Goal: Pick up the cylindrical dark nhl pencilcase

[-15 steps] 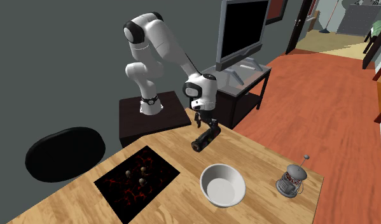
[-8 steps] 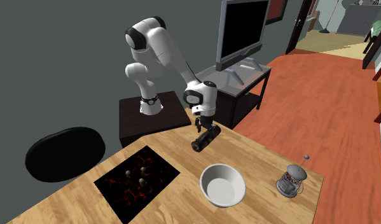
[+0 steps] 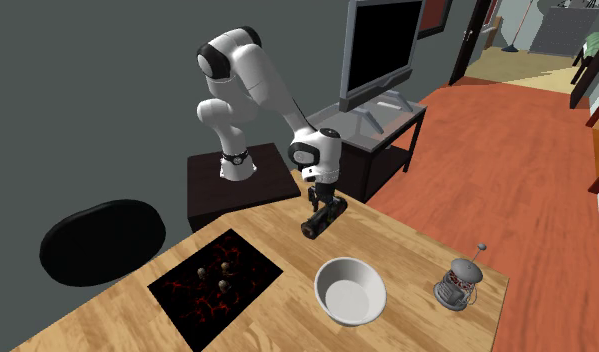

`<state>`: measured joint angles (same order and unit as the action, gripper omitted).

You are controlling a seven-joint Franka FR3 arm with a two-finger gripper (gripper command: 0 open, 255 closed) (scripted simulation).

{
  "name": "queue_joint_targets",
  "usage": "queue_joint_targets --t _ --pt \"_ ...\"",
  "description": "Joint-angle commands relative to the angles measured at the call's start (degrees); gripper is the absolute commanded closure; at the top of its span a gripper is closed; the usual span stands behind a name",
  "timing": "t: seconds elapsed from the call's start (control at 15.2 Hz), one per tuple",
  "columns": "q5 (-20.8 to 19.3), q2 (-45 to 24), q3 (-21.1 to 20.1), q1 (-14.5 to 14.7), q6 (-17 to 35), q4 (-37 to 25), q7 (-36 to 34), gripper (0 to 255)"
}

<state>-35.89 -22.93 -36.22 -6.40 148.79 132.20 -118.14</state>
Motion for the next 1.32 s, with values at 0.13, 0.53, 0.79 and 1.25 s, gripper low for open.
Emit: queue_joint_targets --t 0.13,0.53,0.79,1.25 --pt "0.1 0.0 0.0 -0.1 0.1 0.2 0.1 255" --pt "5.9 4.6 -4.1 -3.3 -2.6 0.9 4.4 255" --pt "10.1 7.7 -6.7 -5.3 -4.5 1.1 7.4 255" --pt "15.7 11.8 -9.5 -7.4 -7.2 1.0 11.5 255"
